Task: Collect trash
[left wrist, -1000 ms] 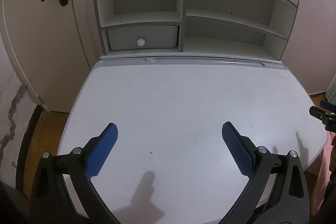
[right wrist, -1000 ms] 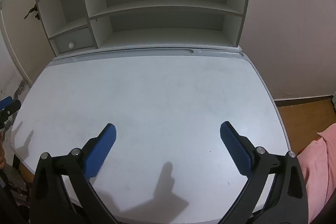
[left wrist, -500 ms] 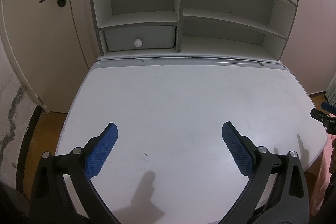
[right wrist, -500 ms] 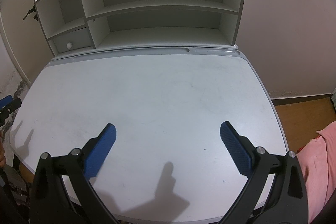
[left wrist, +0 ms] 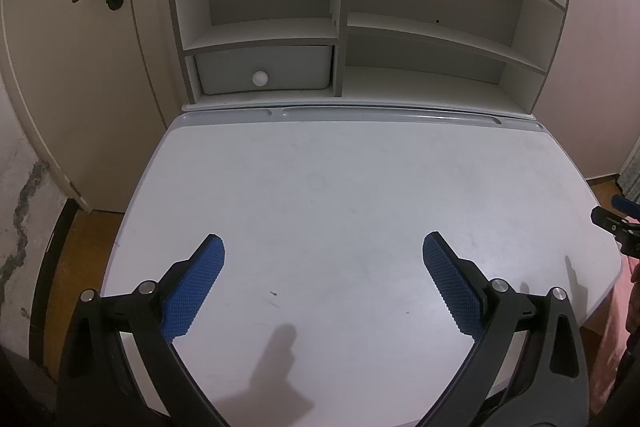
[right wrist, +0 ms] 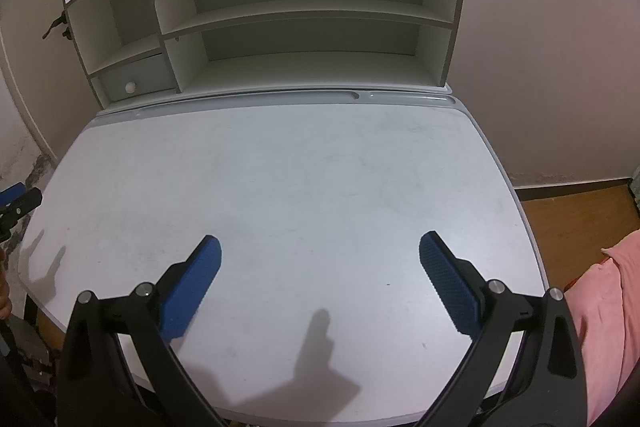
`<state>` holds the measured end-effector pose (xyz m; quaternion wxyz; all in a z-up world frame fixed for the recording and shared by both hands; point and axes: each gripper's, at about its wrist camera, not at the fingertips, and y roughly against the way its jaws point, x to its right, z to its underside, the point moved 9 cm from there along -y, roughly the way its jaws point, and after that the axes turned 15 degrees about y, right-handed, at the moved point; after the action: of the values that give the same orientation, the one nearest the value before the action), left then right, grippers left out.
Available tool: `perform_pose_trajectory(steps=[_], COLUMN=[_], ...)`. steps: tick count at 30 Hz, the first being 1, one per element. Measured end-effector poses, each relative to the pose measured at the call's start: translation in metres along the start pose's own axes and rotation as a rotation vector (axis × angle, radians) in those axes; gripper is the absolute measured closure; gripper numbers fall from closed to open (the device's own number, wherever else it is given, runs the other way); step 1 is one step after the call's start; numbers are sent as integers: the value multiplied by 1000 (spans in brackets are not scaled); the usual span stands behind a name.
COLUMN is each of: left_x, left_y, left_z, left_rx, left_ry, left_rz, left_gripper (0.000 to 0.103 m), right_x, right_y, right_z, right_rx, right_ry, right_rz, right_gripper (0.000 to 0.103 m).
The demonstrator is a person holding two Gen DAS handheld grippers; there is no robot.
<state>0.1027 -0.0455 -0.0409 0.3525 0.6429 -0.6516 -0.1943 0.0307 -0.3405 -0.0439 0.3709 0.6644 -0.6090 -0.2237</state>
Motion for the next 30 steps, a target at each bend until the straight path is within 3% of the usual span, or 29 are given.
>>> perform_pose_trajectory(steps=[30], left_x=[1], left_y=[-4], left_z=[1], left_rx=[-13], left_ry=[-8], left_rz=[-8], left_gripper=[7], right_x=[7], right_y=[-1], right_z=[7], right_rx=[5], right_ry=[12], right_rz=[-6], right_gripper=[7])
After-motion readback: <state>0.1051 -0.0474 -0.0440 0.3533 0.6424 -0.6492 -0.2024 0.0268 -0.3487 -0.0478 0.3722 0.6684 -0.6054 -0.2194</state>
